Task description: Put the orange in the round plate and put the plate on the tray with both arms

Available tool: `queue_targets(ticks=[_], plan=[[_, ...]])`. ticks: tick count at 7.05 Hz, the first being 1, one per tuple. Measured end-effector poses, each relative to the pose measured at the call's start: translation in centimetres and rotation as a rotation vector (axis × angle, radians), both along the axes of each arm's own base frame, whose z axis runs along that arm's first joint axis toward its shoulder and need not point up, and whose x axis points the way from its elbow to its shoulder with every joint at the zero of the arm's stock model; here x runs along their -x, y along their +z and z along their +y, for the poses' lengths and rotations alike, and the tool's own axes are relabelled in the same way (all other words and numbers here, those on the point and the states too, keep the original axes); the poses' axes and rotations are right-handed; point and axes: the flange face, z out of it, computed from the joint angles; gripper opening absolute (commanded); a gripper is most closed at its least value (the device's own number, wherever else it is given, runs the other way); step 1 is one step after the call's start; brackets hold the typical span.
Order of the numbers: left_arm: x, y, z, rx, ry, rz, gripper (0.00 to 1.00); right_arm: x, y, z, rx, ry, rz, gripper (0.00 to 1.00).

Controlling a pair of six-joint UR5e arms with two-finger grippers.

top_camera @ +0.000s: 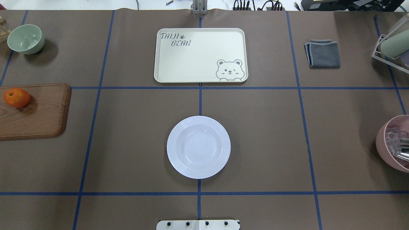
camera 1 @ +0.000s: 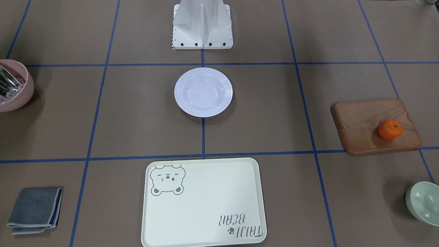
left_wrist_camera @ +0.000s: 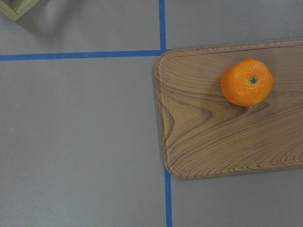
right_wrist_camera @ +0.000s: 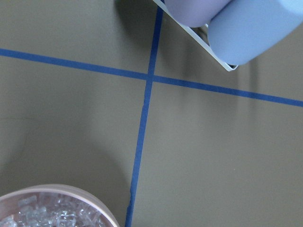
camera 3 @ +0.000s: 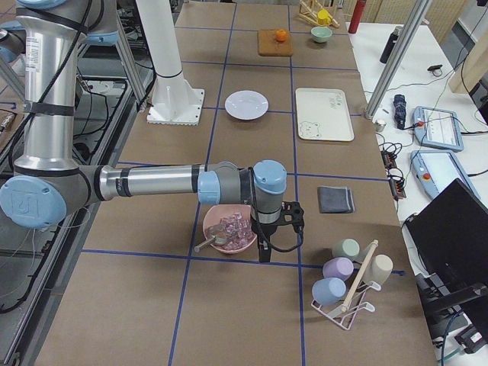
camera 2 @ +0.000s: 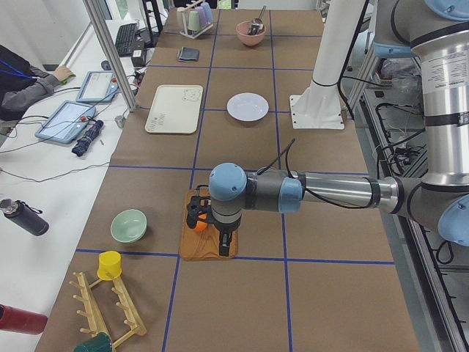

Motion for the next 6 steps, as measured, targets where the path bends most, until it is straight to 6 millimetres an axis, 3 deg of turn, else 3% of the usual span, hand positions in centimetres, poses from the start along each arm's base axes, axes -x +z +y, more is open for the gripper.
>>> queue_targets(ticks=[3,4,6], plan=[[0.1,-5.6,-4.9,-0.17,-0.006,0.001,0.98,0.3,-5.8,-4.0,-0.21,0.003,-0.016,1.0],[0.2,-6.9,-6.4,-0.243,-0.005,0.002,0.98,0.4,-6.6,-4.5,-0.279,0.0,-0.032,1.0],[0.2,-7.3,-7.5,-0.329,-0.004,0.003,0.98,0.7,-7.4,-4.7,-0.321,0.003,-0.065,1.0]])
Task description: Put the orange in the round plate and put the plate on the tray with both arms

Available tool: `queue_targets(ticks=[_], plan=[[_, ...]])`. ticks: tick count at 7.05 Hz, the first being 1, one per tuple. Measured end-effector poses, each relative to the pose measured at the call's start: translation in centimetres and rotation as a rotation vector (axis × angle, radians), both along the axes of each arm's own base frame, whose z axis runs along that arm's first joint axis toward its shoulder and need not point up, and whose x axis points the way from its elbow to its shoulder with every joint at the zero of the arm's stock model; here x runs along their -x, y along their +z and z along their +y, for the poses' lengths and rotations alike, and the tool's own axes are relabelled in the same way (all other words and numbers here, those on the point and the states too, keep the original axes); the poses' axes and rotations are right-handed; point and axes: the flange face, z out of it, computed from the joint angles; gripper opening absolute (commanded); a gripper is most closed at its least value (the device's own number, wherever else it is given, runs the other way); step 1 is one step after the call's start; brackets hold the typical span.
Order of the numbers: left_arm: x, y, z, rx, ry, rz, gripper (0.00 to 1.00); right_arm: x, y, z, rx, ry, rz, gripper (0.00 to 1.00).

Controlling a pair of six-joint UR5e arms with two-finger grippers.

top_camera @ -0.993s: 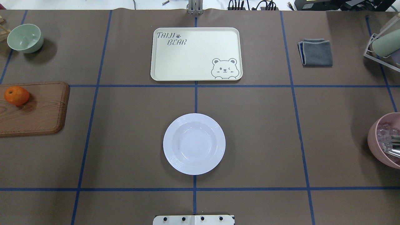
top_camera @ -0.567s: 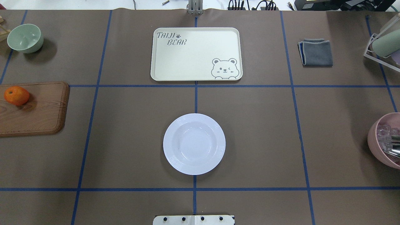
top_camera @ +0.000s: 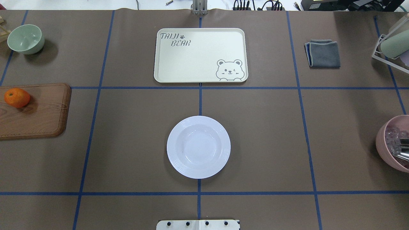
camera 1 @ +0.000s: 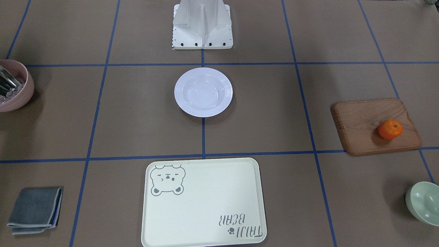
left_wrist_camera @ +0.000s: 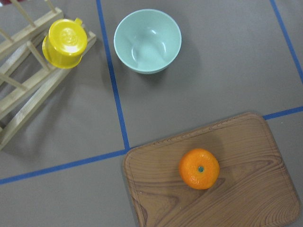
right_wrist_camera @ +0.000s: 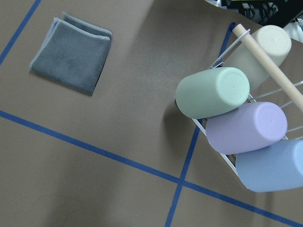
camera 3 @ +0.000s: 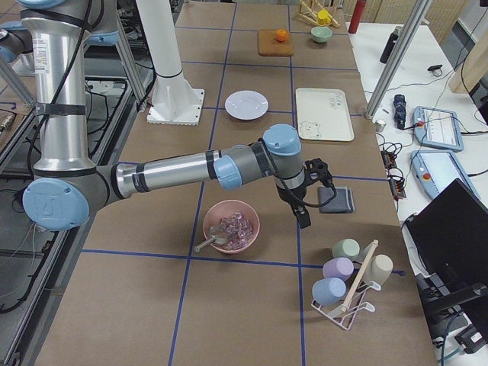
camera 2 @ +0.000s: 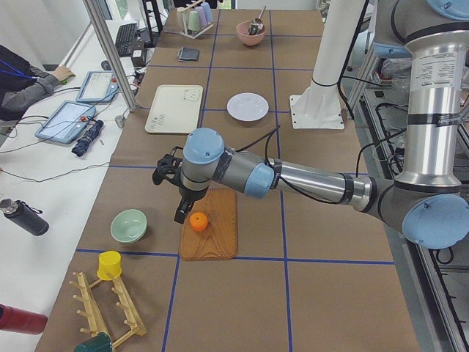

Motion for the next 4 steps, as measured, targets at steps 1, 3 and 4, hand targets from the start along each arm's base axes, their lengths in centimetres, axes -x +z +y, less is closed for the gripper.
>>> queue_targets(ticks=[1,3,4], plan=[[-0.3,-0.4,-0.4,-0.04,0.006,-0.001,0.97,0.9,-0.9,-0.2,0.002,0.016,-0.042,1.0],[-4.2,0.3,-1.3,-0.083,0.064,0.006,0.98,5.9,-3.3,-0.4,0.047,0.071,-0.155,1.0],[-6.6,1.0,-1.6,-0.034,0.069,0.023,0.98,9.3,-4.7,-0.2,0.081,0.094,-0.191,1.0]])
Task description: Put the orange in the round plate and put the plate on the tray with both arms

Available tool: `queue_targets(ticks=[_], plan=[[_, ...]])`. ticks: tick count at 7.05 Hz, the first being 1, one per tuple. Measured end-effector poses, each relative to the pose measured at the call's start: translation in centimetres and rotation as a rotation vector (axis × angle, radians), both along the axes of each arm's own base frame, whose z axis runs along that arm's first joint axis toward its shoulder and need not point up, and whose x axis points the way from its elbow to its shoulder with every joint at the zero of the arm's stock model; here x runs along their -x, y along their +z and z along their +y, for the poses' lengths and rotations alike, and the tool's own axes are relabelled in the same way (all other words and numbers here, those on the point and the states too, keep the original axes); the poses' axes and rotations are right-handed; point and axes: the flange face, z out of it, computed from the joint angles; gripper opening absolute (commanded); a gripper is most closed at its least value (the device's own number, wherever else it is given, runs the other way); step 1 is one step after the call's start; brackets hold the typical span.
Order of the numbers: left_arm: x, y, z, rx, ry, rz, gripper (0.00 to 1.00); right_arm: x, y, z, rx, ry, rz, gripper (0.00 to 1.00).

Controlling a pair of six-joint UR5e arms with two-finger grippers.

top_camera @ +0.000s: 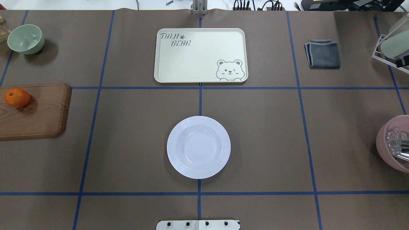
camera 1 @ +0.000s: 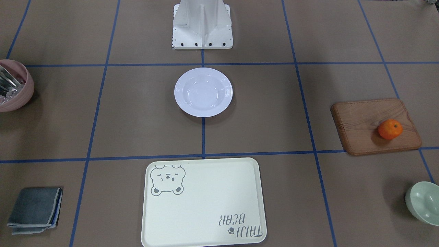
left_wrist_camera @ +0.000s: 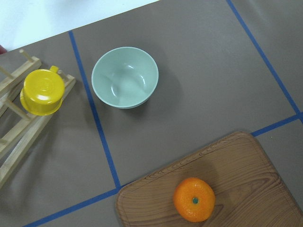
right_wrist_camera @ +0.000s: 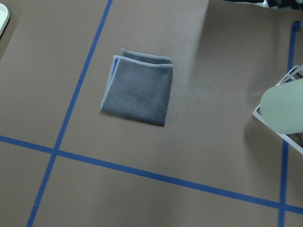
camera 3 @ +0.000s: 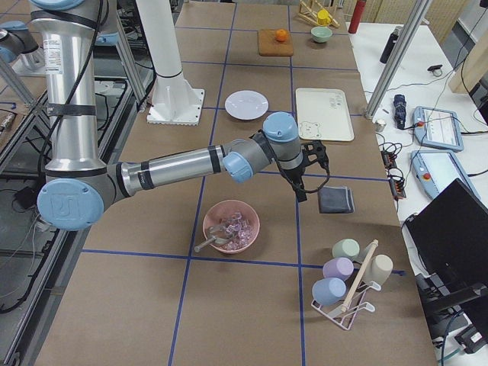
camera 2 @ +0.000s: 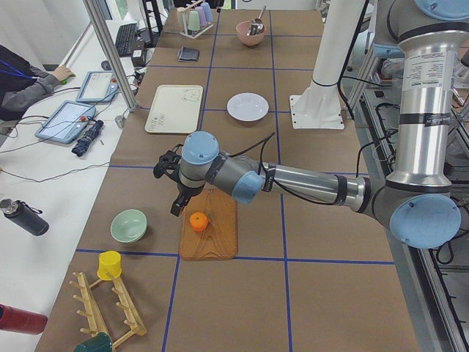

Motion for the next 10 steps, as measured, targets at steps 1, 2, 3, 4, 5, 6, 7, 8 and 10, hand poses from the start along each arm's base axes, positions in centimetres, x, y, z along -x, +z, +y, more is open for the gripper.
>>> queue_targets(ticks=[1,2,3,4,5,6,7,8,10], plan=[[-2.5,1.3,-0.2,0.054,-0.002,0.002,0.98,3.1,-1.5,0.5,0.029,0.018,-0.022,1.0],[-4.7,3.4,-0.6,0.08,-0.007,-0.005,0.98,5.5,-2.6,1.1,0.049,0.028,-0.031,1.0],[-6.8,5.6,-1.2,0.09,-0.011,0.005,0.98,7.0,-3.3,1.5,0.052,0.029,-0.03,1.0],[-9.0,7.4,-1.7,0.095,-0.017,0.019,0.98,7.7,-3.5,1.8,0.052,0.029,-0.029,1.0],[-11.2,8.4,-1.7,0.101,-0.025,0.02,0.98,7.9,-3.6,1.9,0.052,0.028,-0.028,1.0],[-13.2,8.9,-1.6,0.104,-0.034,0.01,0.98,8.0,-3.6,1.9,0.053,0.028,-0.028,1.0],[-14.4,9.3,-1.5,0.105,-0.038,-0.001,0.98,8.0,-3.6,1.9,0.053,0.028,-0.028,1.0],[-15.3,9.8,-1.3,0.108,-0.032,-0.009,0.98,8.0,-3.6,1.9,0.053,0.028,-0.028,1.0],[-16.4,11.3,-0.8,0.109,-0.015,-0.014,0.78,8.0,-3.5,2.0,0.055,0.028,-0.027,1.0]])
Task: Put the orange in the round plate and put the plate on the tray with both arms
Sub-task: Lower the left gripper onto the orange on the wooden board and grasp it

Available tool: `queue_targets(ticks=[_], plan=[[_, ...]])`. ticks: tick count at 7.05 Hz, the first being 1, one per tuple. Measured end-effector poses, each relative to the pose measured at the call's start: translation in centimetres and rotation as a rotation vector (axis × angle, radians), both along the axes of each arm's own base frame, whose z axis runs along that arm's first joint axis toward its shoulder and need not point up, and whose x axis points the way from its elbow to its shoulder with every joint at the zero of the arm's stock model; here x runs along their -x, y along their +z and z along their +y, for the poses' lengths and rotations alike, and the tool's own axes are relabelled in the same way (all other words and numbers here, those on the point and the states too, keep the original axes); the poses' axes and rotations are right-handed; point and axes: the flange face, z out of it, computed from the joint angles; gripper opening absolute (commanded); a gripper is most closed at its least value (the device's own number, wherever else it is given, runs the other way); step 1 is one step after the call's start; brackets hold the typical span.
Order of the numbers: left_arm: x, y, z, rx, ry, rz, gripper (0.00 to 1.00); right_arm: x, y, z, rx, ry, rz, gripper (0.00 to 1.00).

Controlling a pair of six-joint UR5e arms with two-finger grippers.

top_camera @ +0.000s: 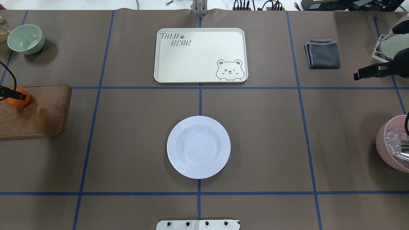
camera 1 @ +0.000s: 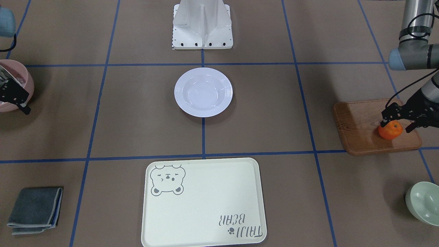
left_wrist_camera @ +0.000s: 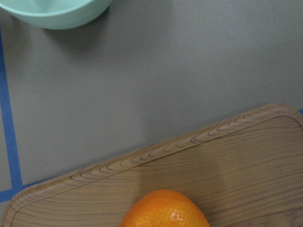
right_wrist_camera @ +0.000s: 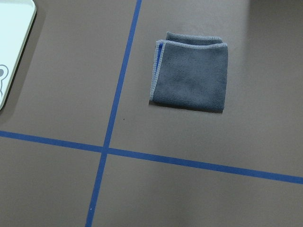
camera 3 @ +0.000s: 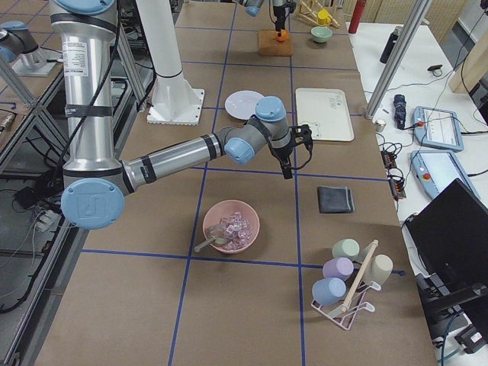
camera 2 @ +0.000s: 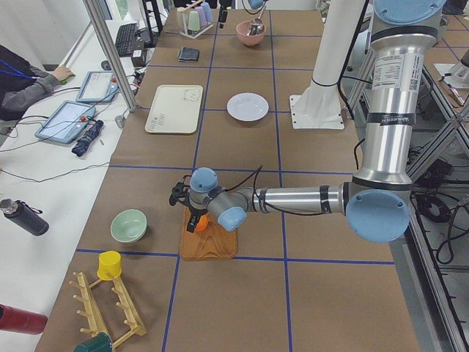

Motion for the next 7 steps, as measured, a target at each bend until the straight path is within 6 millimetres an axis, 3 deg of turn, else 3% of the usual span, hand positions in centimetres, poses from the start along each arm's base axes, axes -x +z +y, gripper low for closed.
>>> queue_targets(ticks=[2,3,5,6,7], plan=[[-0.5,0.6,0.3,-0.004,0.011,0.001,0.18,0.0,0.2,0.1,0.004,0.0,0.002,1.0],[-0.7,0.3,0.3,-0.01,0.012,0.006,0.05,-0.1,0.3,0.1,0.005,0.0,0.002,1.0],[-1.0,-3.0,-0.1,-0.038,0.017,0.043,0.05,0.0,0.2,0.1,0.005,-0.001,0.0,1.0],[-1.4,-6.4,-0.5,-0.025,-0.002,0.081,0.05,0.0,0.1,0.1,0.003,-0.004,-0.003,1.0],[-2.0,-11.6,-1.3,0.012,-0.048,0.127,0.05,0.1,-0.1,0.0,0.0,-0.004,-0.008,1.0]])
